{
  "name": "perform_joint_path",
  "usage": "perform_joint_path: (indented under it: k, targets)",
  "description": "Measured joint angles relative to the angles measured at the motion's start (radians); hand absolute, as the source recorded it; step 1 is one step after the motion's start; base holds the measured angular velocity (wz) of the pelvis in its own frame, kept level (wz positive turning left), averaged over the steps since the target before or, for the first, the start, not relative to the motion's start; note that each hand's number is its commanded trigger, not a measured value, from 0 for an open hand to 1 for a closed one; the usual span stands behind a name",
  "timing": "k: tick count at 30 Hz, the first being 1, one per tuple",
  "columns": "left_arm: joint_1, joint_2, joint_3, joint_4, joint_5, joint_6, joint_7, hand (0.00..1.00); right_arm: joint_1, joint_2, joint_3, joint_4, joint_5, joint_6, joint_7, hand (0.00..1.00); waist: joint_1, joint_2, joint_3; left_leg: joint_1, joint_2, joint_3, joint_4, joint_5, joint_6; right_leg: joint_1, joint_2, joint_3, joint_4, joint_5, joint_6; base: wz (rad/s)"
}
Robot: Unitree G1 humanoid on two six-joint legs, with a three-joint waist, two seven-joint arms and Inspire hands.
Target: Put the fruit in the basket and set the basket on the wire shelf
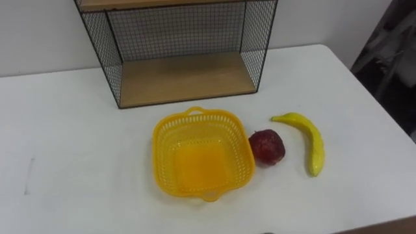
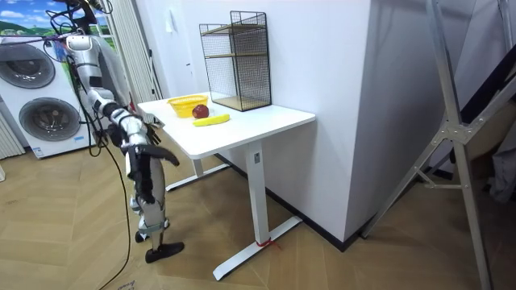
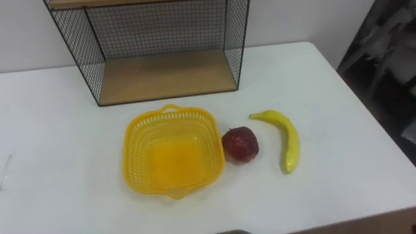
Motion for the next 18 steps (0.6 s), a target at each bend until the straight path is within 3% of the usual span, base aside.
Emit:
perform_joint_path:
  k: [4, 6, 11, 14, 18]
  targets:
    - [0.017, -0.006, -0.031, 0.009, 0.003, -0.016, 0.001, 0.0, -0.002, -0.002, 0.09, -0.172, -0.176, -0.023, -0.048, 0.0, 0.026, -0.026, -0.0059, -0.009, 0.003, -0.003, 0.003, 0.005, -0.004, -0.007, 0.004, -0.002, -0.003, 0.002, -0.003, 0.07]
    - [0.031, -0.006, -0.066, 0.001, 0.002, -0.016, 0.001, 0.0, -0.003, -0.009, 0.129, -0.227, -0.202, -0.035, -0.051, 0.0, 0.037, -0.034, -0.0011, -0.009, 0.004, -0.003, 0.002, 0.006, -0.004, -0.007, 0.004, -0.003, -0.003, 0.002, -0.003, 0.0]
    - [0.049, -0.007, -0.09, 0.0, 0.023, -0.016, 0.001, 0.0, -0.008, -0.011, 0.215, -0.306, -0.264, -0.037, 0.016, 0.0, 0.064, -0.033, 0.0019, -0.011, 0.004, -0.007, -0.003, 0.005, -0.004, -0.007, 0.004, -0.005, -0.005, 0.002, -0.003, 0.02]
    - [0.049, -0.009, -0.108, -0.001, 0.028, -0.016, 0.001, 0.0, -0.013, -0.015, 0.284, -0.362, -0.29, -0.036, 0.077, 0.0, 0.075, -0.021, 0.0025, -0.013, 0.004, -0.01, -0.002, 0.005, -0.004, -0.009, 0.004, -0.004, -0.004, 0.002, -0.003, 0.0]
    - [0.038, -0.013, -0.126, -0.007, 0.028, -0.017, 0.0, 0.0, -0.04, -0.027, 0.361, -0.377, -0.29, -0.035, 0.179, 0.0, 0.085, -0.006, -0.0034, -0.01, 0.004, -0.011, -0.002, 0.005, -0.004, -0.009, 0.004, -0.004, -0.001, 0.002, -0.003, 0.0]
